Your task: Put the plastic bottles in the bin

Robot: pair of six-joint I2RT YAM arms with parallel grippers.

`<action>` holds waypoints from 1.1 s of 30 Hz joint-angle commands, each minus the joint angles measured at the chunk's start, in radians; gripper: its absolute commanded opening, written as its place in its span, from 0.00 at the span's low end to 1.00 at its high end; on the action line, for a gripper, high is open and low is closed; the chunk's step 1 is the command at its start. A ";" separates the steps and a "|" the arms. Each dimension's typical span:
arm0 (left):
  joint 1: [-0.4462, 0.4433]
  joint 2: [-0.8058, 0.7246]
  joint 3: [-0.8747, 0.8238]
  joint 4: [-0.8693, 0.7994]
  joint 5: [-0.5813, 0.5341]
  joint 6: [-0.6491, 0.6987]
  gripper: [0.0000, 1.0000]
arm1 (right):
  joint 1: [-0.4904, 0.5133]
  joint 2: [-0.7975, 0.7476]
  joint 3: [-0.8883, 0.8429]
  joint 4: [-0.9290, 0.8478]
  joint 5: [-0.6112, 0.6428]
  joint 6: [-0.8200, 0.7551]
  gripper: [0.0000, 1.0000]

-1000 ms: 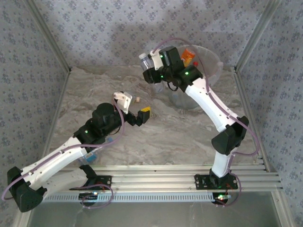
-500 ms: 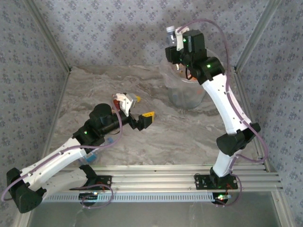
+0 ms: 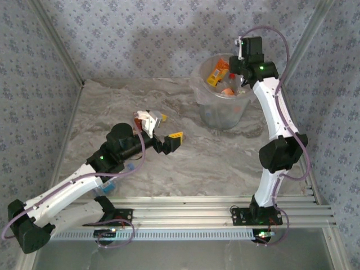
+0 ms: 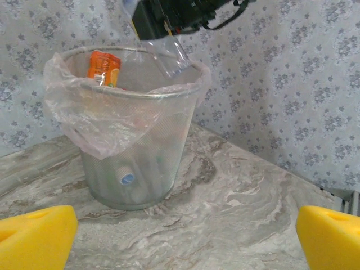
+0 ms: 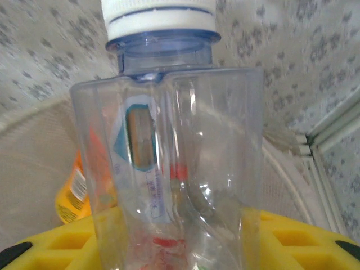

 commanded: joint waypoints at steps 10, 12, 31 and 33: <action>0.005 0.029 0.053 -0.031 -0.031 -0.010 1.00 | -0.041 0.000 -0.112 0.023 -0.071 0.061 0.60; 0.006 0.032 0.055 -0.036 -0.030 -0.013 1.00 | -0.043 -0.012 -0.126 0.018 -0.071 0.068 0.62; 0.010 0.035 0.071 -0.070 -0.056 -0.001 1.00 | -0.026 -0.248 -0.189 0.046 -0.176 0.145 0.85; 0.011 0.036 0.077 -0.084 -0.071 0.005 1.00 | -0.007 -0.320 -0.255 0.073 -0.199 0.145 0.86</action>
